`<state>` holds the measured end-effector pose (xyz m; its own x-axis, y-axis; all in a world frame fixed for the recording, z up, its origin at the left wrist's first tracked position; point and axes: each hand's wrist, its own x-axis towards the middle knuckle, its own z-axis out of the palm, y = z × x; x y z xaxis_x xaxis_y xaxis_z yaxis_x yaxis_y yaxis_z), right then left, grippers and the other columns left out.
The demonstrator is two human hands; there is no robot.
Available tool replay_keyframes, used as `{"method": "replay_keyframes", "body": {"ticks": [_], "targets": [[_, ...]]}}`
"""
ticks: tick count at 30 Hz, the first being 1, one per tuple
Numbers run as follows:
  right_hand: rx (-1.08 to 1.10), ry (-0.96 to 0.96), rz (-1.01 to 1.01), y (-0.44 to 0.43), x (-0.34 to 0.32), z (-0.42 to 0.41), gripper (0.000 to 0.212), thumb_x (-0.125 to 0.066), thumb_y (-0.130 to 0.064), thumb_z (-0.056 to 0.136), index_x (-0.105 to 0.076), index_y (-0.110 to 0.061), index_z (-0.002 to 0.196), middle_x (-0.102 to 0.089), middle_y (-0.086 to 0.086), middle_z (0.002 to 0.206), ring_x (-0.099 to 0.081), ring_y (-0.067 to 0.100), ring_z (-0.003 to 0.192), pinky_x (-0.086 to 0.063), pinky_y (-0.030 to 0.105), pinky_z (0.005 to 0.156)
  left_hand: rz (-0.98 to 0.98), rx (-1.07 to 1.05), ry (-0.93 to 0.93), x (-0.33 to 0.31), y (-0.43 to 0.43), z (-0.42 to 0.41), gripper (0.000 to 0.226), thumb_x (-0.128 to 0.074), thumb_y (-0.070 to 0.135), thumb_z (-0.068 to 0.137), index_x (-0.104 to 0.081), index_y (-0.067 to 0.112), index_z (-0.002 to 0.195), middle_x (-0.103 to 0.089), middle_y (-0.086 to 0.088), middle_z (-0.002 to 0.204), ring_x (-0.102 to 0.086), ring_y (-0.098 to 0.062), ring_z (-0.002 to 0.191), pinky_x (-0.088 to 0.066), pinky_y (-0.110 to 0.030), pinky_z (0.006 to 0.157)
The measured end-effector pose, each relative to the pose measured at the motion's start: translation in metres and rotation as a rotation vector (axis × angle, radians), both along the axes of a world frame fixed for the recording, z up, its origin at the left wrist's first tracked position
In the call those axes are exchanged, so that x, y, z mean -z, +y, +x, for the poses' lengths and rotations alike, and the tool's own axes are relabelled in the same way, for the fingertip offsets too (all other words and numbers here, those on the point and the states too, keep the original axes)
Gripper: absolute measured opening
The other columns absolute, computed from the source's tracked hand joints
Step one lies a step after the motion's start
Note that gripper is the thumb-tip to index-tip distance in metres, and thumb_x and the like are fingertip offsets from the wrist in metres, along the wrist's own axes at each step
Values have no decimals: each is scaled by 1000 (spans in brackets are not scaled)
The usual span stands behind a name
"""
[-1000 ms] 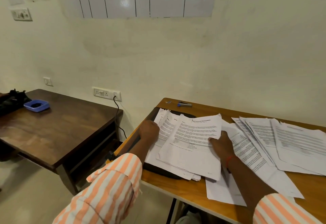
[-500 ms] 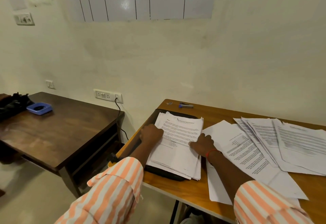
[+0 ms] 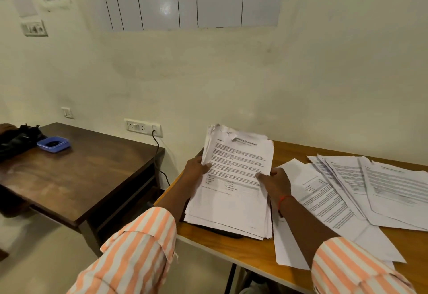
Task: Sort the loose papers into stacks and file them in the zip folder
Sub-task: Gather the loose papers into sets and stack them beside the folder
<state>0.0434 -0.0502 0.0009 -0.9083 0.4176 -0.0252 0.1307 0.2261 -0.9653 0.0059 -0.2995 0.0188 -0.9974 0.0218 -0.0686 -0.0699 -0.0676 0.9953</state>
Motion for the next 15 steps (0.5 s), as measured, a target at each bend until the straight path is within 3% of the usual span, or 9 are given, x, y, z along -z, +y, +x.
{"method": "replay_keyframes", "body": {"ticks": [3,5,9,12,15], "targets": [[-101,153,-289,0,-26,3,49,-86,-28,75,-55,-17,112,-72,3,107,-71,24,99,-56,45,90,116,-9,97,-18,0,8,28,-59,3,99,-64,3,126,-75,-11,111,-72,-32,101,-60,-39,81],[-206,236,-384,-3,-46,5,44,-82,-22,82,-59,-14,119,-74,5,113,-73,27,100,-59,47,88,173,-45,221,-35,1,13,21,-62,6,98,-66,4,119,-76,-14,111,-73,-35,102,-61,-48,86],[-211,474,-174,-14,-96,15,24,-69,-19,94,-65,-18,117,-73,-11,104,-71,2,92,-56,15,71,24,-194,514,-69,5,11,20,-65,16,97,-66,10,116,-75,-6,109,-74,-25,98,-62,-43,81],[-196,549,-147,-20,-108,15,28,-69,-18,94,-62,-16,121,-71,-10,107,-69,1,93,-55,13,68,-51,-197,615,-82,6,11,22,-63,27,99,-62,19,120,-73,-1,113,-73,-21,100,-63,-42,81],[-211,529,-156,-21,-98,14,34,-74,-21,91,-60,-18,122,-70,-6,110,-69,6,98,-57,17,72,-90,-209,600,-73,6,14,27,-61,42,98,-58,23,117,-71,-2,112,-72,-17,98,-63,-41,81]]}}
